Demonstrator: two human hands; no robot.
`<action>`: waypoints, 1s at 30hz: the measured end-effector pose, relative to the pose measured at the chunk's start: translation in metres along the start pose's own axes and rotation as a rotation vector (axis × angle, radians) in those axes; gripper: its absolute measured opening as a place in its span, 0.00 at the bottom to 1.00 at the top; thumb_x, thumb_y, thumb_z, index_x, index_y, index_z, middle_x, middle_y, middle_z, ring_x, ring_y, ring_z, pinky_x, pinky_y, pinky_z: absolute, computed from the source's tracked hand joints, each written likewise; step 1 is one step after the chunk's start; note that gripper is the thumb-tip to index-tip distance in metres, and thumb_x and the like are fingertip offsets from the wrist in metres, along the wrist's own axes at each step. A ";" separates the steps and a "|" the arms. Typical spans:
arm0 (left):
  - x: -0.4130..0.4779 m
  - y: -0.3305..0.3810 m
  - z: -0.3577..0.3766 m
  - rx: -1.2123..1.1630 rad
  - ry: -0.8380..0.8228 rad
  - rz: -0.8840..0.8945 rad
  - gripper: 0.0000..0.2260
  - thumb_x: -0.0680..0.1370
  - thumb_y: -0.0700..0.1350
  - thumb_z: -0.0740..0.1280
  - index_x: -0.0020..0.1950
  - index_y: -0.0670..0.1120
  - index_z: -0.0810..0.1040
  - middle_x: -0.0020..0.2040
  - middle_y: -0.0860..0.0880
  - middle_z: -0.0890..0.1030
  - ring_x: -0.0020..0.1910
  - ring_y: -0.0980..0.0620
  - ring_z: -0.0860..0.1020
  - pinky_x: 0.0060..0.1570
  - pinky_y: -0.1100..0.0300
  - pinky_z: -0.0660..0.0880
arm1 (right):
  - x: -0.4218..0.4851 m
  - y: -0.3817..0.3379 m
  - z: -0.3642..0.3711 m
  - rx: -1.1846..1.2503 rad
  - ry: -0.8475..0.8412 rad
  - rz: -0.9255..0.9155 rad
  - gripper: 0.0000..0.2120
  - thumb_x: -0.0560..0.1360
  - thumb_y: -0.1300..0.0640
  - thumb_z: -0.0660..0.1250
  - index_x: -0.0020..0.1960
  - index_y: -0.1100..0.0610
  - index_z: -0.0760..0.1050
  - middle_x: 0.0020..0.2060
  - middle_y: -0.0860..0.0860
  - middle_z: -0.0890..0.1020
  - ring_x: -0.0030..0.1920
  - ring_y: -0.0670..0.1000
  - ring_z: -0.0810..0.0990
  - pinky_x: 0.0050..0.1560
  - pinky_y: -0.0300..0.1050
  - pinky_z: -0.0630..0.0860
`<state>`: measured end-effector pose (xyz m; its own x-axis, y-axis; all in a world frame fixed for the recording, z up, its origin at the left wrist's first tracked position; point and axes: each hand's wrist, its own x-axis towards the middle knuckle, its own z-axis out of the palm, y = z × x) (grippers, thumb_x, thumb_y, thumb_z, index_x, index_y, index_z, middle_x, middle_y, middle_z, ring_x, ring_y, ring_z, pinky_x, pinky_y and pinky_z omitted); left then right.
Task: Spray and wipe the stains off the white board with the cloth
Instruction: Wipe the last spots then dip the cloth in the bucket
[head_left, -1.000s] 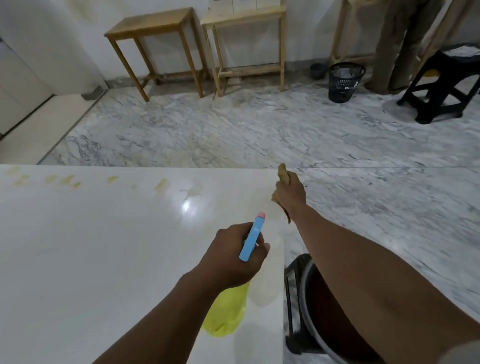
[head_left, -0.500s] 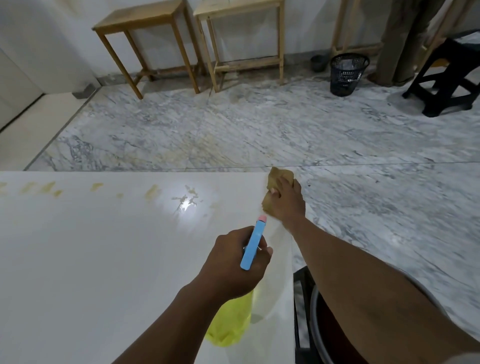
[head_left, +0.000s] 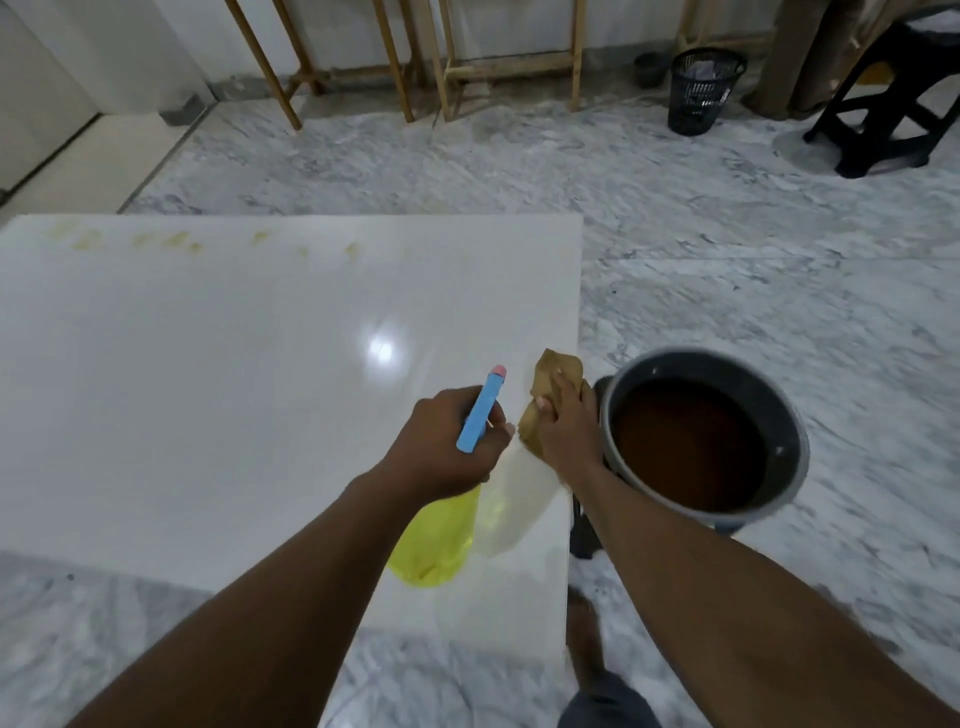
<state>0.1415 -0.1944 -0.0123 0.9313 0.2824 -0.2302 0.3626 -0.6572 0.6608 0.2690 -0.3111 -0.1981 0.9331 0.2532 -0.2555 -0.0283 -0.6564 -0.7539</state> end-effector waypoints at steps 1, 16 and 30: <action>-0.024 -0.005 0.002 -0.005 0.002 0.001 0.06 0.81 0.46 0.71 0.47 0.45 0.80 0.39 0.46 0.86 0.31 0.50 0.86 0.41 0.58 0.84 | -0.029 0.008 0.004 0.006 0.001 0.001 0.24 0.83 0.49 0.57 0.78 0.46 0.59 0.79 0.55 0.56 0.76 0.60 0.61 0.72 0.57 0.64; -0.287 -0.071 0.026 -0.053 -0.051 -0.063 0.07 0.80 0.45 0.71 0.48 0.42 0.80 0.39 0.45 0.85 0.30 0.52 0.86 0.29 0.69 0.77 | -0.337 0.073 0.022 0.071 -0.040 -0.001 0.22 0.80 0.64 0.61 0.73 0.53 0.71 0.69 0.56 0.75 0.67 0.59 0.74 0.63 0.47 0.71; -0.346 -0.085 -0.015 -0.149 0.055 -0.102 0.06 0.81 0.45 0.70 0.50 0.43 0.80 0.38 0.52 0.83 0.31 0.50 0.87 0.31 0.68 0.79 | -0.360 -0.009 -0.020 0.727 -0.289 0.550 0.17 0.77 0.49 0.67 0.57 0.62 0.79 0.47 0.63 0.84 0.39 0.60 0.82 0.38 0.50 0.78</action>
<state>-0.2119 -0.2259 0.0221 0.8852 0.3829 -0.2643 0.4418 -0.5135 0.7356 -0.0598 -0.4109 -0.0875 0.6010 0.2707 -0.7520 -0.7428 -0.1583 -0.6506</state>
